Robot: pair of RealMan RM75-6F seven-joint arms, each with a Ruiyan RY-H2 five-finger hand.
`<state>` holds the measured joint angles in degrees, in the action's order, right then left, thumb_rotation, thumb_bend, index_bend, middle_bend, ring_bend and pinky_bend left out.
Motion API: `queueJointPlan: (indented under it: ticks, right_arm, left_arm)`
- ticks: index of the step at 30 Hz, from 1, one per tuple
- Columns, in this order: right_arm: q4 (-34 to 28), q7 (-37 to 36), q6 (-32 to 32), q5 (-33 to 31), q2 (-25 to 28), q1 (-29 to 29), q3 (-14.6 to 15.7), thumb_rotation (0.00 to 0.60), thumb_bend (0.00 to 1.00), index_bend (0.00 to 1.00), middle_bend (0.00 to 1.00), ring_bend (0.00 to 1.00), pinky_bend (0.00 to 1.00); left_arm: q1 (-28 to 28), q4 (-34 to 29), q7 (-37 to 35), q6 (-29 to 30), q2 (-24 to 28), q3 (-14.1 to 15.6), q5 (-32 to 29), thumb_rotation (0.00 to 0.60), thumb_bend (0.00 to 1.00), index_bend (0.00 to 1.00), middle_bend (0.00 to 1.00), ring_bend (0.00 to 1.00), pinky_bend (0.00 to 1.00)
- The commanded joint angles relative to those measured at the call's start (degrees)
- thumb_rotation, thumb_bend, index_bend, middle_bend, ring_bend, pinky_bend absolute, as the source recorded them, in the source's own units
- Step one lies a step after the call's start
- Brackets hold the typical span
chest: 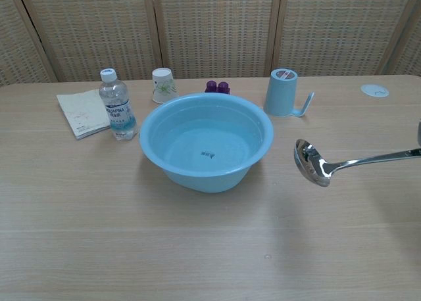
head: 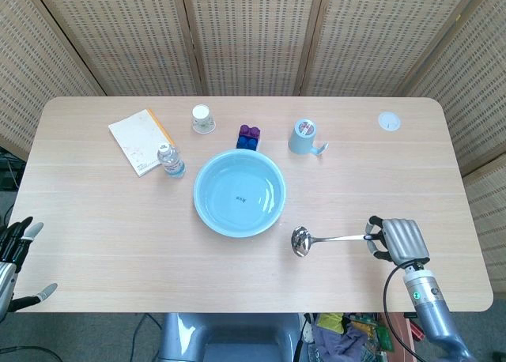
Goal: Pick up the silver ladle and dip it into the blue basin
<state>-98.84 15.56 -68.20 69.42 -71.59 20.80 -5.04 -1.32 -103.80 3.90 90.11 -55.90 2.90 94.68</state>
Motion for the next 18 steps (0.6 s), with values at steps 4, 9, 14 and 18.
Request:
queueJointPlan:
  ticks: [4,9,14,18]
  right_arm:
    - [-6.67,7.72,0.95,-2.28,3.04,2.98,-2.58,0.600,0.72,0.71,0.92,0.93,1.00]
    - [-10.64,14.87,2.48,-7.97,3.98,6.53,-5.26,0.600,0.72,0.71,0.92,0.93,1.00]
    - [-14.57,26.87,4.01,-21.27,2.91,14.96,-10.30,0.600,0.72,0.71,0.92,0.93,1.00]
    - [-13.65,35.42,2.49,-32.52,-0.65,22.41,-13.44,0.600,0.72,0.71,0.92,0.93,1.00]
  left_arm:
    - [-0.02,0.01,0.22,0.15,-0.11,-0.16,-0.18,0.600,0.00,0.00,0.00,0.00,0.00]
    - [-0.03,0.10,0.85,0.23,-0.43,-0.12,0.14,0.600,0.00,0.00,0.00,0.00,0.00]
    - [0.24,0.09,1.66,-0.30,-0.86,-0.26,-0.15,0.600,0.00,0.00,0.00,0.00,0.00]
    - [0.77,0.00,2.11,-1.30,-1.09,-0.81,-1.54,0.600,0.00,0.00,0.00,0.00,0.00]
